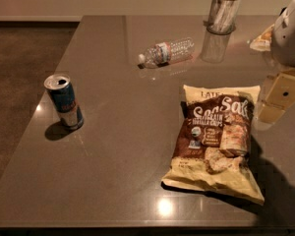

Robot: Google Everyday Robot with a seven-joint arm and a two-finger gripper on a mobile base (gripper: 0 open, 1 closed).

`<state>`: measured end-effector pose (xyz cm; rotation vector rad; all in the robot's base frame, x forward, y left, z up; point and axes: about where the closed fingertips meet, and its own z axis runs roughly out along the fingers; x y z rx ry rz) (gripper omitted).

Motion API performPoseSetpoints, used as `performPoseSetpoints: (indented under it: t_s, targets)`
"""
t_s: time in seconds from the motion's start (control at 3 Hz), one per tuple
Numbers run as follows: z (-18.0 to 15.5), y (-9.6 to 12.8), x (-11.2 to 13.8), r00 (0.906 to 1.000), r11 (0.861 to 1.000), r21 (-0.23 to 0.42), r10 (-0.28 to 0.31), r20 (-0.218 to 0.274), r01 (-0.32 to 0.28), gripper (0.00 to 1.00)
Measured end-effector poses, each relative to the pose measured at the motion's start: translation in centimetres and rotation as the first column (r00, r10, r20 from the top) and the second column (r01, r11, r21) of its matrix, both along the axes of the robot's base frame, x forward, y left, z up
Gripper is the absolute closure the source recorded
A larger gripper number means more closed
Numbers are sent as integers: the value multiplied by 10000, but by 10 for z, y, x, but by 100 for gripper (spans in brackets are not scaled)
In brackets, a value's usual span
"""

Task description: Move water bottle near redbull can

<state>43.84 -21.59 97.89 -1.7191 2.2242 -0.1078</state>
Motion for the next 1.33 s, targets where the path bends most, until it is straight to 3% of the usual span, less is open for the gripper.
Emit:
performPoseSetpoints:
  t_s: [0.33, 0.67, 1.33]
  targets:
    - [0, 0, 0, 10000, 10000, 0, 0, 2, 0, 0]
    - [-6, 4, 16, 10000, 10000, 56, 57, -32, -57, 0]
    - [-33, 15, 90, 9993, 9997, 50, 240, -287, -239, 0]
